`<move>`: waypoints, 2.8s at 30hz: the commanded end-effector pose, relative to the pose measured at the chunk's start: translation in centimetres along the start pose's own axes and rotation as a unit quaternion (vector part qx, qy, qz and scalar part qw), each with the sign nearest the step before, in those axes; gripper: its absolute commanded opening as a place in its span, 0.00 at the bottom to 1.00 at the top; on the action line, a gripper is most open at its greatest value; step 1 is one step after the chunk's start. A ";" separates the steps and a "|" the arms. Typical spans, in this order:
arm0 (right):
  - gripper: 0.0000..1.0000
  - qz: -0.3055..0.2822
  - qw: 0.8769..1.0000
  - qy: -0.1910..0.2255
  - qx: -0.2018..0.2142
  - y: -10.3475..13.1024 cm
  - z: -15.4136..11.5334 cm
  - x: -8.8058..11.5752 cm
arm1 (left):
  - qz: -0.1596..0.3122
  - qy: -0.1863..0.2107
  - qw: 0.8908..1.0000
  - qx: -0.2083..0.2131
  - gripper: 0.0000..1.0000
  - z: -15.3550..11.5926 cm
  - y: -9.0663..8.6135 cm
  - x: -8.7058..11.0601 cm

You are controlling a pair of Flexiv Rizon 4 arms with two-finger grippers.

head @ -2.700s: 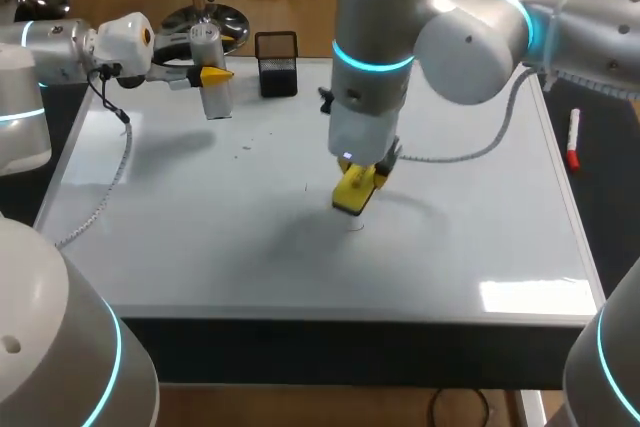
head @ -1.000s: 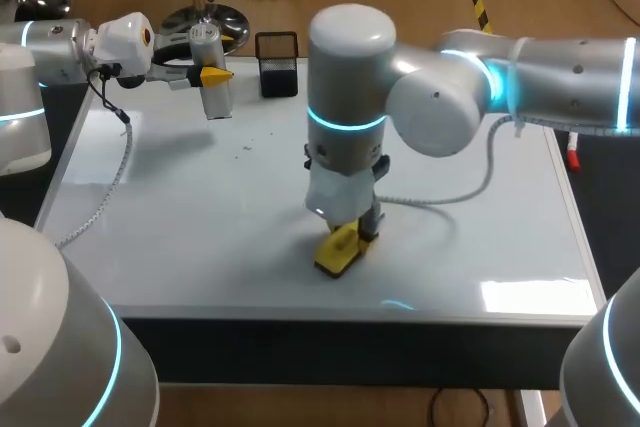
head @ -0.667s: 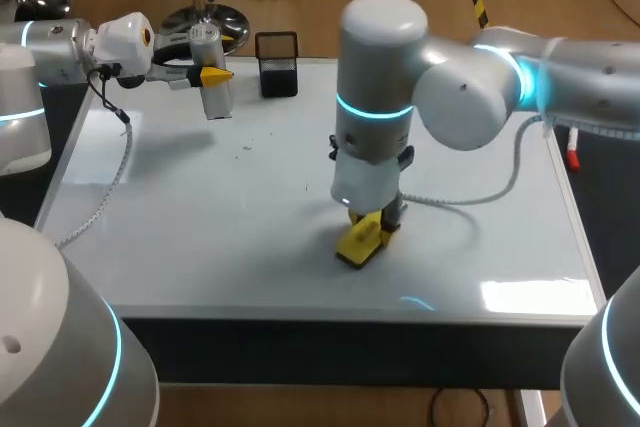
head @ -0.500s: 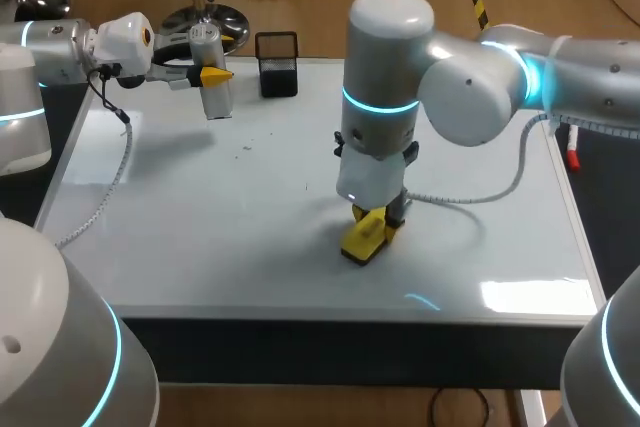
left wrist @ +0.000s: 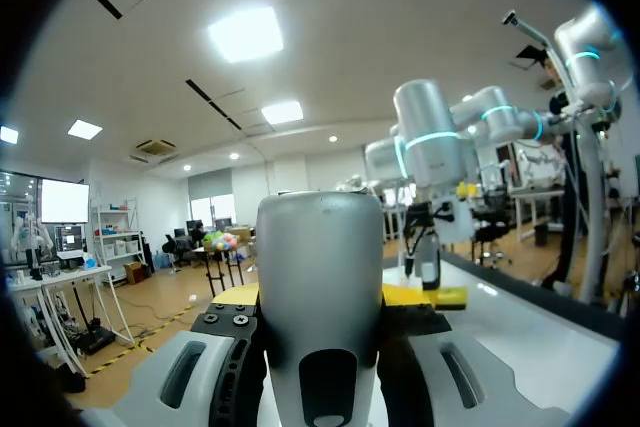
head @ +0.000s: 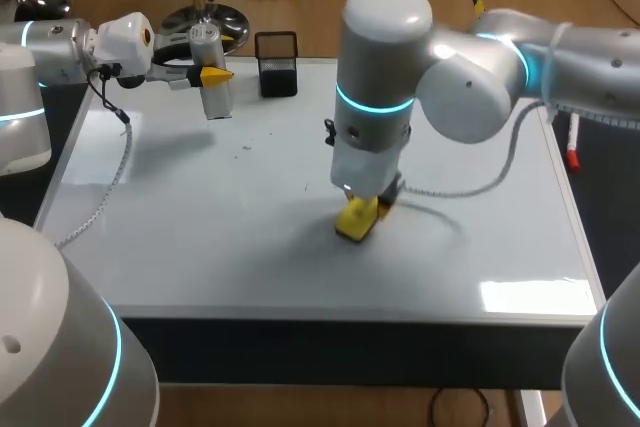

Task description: Pick up the inspection probe, press it on each red-marked spot on the whiteboard one by one, put down the probe, pick up the eraser, and wipe off all the red marks.

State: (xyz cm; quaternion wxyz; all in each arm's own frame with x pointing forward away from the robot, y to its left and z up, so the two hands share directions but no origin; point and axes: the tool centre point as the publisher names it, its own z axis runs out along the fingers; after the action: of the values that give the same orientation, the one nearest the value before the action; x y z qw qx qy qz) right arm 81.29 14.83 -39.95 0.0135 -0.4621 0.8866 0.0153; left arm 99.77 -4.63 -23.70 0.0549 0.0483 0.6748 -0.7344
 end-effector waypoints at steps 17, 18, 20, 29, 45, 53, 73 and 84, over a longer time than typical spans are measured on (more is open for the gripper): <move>0.00 -0.007 1.000 -0.027 0.012 -2.9 -5.3 0.1 | 0.000 -0.001 1.000 -0.001 0.00 0.1 -0.2 0.1; 0.00 -0.007 1.000 -0.020 0.018 -3.5 -5.4 0.1 | 0.000 -0.001 1.000 -0.001 0.00 0.1 -0.2 0.1; 0.00 -0.010 1.000 -0.026 0.011 -5.1 -5.6 0.2 | 0.000 -0.001 1.000 -0.001 0.00 0.1 -0.2 0.1; 0.00 -0.035 0.999 -0.004 0.007 -13.1 -6.5 0.1 | 0.000 -0.001 1.000 -0.001 0.00 0.1 -0.2 0.1; 0.00 -0.076 0.996 -0.031 -0.038 -24.4 -5.9 -0.4 | 0.000 -0.001 1.000 -0.001 0.00 0.1 -0.2 0.1; 0.00 -0.153 0.987 -0.029 -0.031 -26.6 -5.0 -2.9 | 0.000 -0.001 1.000 -0.001 0.00 0.1 -0.2 0.1; 0.00 -0.340 0.939 -0.029 -0.041 -27.4 -1.9 -12.6 | 0.000 -0.001 1.000 -0.001 0.00 0.1 -0.2 0.1; 0.00 -0.352 0.934 -0.036 -0.054 -26.7 -0.9 -17.0 | 0.000 -0.001 1.000 -0.001 0.00 0.1 -0.2 0.1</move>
State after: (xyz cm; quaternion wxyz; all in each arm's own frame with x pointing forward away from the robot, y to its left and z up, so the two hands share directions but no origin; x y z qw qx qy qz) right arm 111.83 12.52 -38.02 0.0506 -0.7411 0.6671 0.0569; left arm 99.77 -4.63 -23.70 0.0549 0.0483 0.6748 -0.7344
